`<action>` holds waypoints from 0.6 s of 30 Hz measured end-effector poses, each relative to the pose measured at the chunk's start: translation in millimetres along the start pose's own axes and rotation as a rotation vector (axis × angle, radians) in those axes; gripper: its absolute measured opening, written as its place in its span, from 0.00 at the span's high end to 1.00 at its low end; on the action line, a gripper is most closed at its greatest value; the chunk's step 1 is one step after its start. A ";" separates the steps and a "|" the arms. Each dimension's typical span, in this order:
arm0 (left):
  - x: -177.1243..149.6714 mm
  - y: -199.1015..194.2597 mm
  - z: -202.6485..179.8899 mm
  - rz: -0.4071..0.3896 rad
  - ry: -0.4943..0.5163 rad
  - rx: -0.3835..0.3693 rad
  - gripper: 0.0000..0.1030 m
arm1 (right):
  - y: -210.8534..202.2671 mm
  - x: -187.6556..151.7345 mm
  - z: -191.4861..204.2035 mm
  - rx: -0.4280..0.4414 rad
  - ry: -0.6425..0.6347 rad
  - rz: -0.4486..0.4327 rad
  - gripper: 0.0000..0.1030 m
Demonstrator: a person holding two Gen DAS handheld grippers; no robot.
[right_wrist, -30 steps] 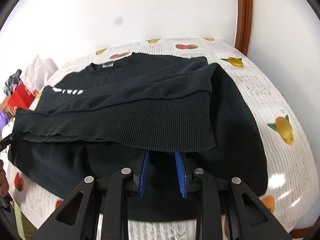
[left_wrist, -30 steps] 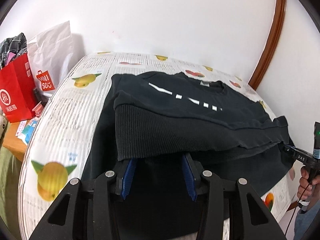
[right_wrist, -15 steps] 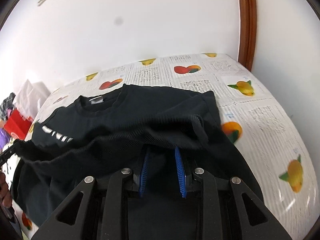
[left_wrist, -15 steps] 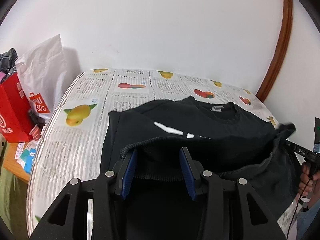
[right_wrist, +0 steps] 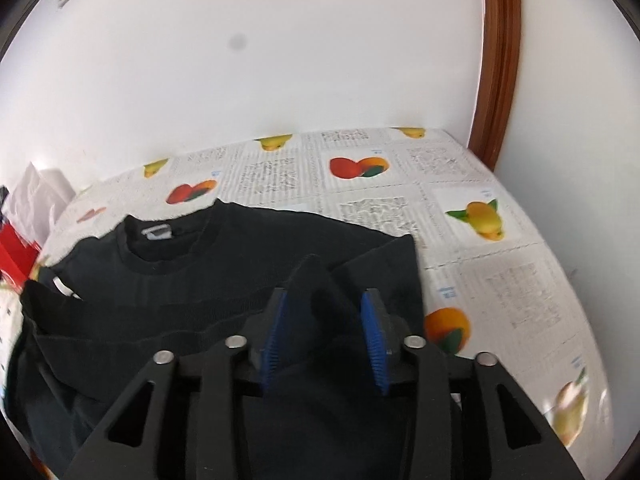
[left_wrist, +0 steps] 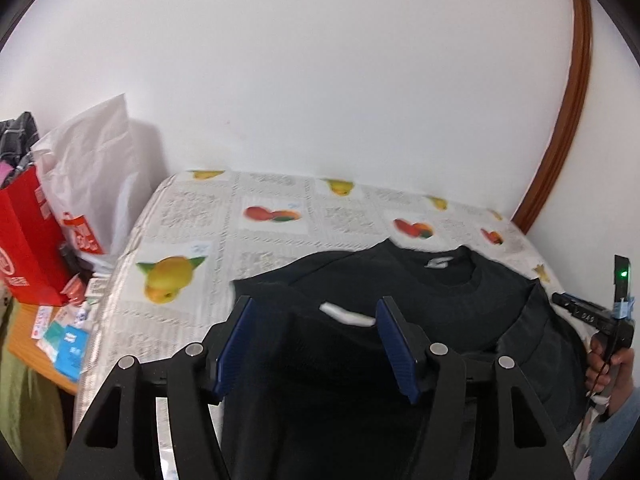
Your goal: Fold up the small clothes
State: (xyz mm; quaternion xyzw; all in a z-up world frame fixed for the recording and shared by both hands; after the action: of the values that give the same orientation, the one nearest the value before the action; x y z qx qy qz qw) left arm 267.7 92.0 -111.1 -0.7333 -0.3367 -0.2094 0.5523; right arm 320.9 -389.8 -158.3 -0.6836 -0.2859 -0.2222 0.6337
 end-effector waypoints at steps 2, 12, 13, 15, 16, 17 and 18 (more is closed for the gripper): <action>-4.8 6.3 8.1 0.026 0.010 0.016 0.42 | 6.8 -4.5 -5.9 0.001 -0.006 0.030 0.55; -21.8 63.2 13.3 0.159 0.068 0.062 0.62 | 40.1 -9.6 -4.8 0.050 -0.018 0.089 0.55; -23.0 66.7 12.3 0.166 0.071 0.066 0.70 | 43.1 -8.3 -2.1 0.055 -0.032 0.095 0.56; -24.7 69.7 9.4 0.163 0.082 0.075 0.84 | 46.5 -5.8 1.8 0.054 -0.052 0.098 0.63; -24.8 70.2 7.7 0.148 0.093 0.087 0.91 | 47.8 -4.5 3.5 0.049 -0.065 0.098 0.69; -24.7 69.2 6.6 0.132 0.099 0.091 0.93 | 48.4 -3.7 4.6 0.047 -0.078 0.096 0.76; -23.8 67.6 6.7 0.118 0.096 0.088 0.93 | 47.6 -2.4 6.1 0.044 -0.092 0.087 0.81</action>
State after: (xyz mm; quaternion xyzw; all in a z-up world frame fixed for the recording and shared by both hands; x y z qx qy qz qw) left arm 300.0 81.1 -174.4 -0.7161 -0.2748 -0.1966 0.6108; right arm 350.8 -385.5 -195.7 -0.6907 -0.2897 -0.1565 0.6438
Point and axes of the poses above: each gripper's, at about its wrist camera, not at the fingertips, and y roughly the way its jaws point, z to its left, x to its top, the point moved 4 cm from there along y, roughly the way its jaws point, and after that the axes turned 11 degrees about -y, right-handed, at the moved point
